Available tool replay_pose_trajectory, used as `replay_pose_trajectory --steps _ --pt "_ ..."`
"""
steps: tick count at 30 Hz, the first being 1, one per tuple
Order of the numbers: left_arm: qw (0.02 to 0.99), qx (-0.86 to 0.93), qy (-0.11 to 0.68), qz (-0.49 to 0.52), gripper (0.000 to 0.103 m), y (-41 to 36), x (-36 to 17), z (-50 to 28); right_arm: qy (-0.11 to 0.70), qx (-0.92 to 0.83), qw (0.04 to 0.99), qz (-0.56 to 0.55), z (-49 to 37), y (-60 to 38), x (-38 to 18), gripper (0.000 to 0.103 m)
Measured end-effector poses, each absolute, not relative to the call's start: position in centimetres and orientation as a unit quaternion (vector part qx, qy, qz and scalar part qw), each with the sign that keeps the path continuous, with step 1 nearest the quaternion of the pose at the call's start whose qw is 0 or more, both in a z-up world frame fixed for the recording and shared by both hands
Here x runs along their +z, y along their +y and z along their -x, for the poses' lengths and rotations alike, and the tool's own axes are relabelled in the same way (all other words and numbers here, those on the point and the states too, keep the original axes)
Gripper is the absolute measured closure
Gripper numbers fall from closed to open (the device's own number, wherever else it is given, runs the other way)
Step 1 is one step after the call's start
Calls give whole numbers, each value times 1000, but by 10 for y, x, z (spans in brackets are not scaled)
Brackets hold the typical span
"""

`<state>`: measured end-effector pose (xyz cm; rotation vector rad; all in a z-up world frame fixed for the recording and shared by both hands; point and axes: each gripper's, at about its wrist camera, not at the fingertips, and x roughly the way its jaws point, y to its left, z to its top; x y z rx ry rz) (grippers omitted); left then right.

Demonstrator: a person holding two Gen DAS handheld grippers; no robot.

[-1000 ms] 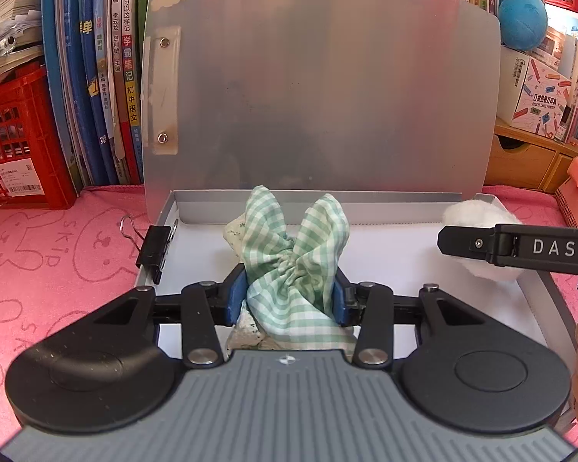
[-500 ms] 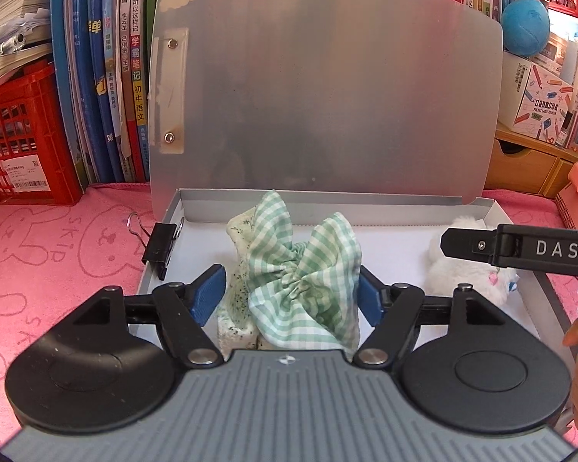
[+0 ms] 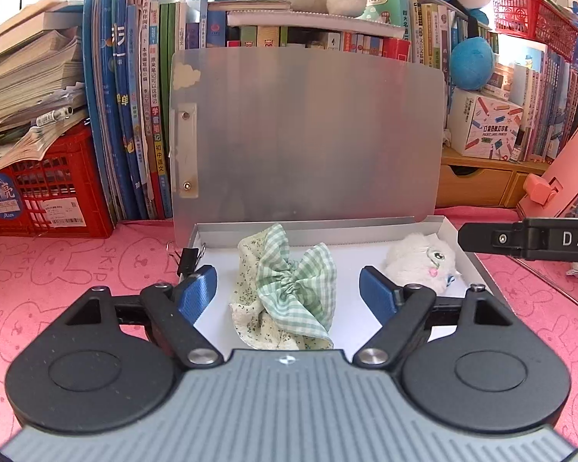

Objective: Organize objects
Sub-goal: 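Open both grippers to release the bow and plush inside the box, then withdraw both tools from the box toward the purple plush and red crocheted toy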

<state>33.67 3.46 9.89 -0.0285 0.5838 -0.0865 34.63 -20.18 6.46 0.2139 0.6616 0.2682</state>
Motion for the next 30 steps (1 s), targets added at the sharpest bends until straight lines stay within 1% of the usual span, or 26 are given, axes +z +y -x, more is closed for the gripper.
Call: replay_pose_trajectory --steps 4,10,16,20,22,30 --pt "960 -56 274 6 16 35 114 -308 308 139 937 -87 -318 -206 78 15" --pt "961 -75 268 2 16 33 118 -258 288 154 943 -68 -271 -212 89 14" --pt "962 -92 257 -3 16 31 108 -208 269 168 947 -53 -227 -216 88 14" --pt "963 -97 253 11 15 32 100 -180 261 182 947 -42 -200 -217 83 13" --pt "963 -97 249 16 11 33 95 -168 257 191 947 -36 -187 -217 81 13" --pt "966 -85 243 11 11 40 72 -126 237 213 948 30 -136 -209 63 11"
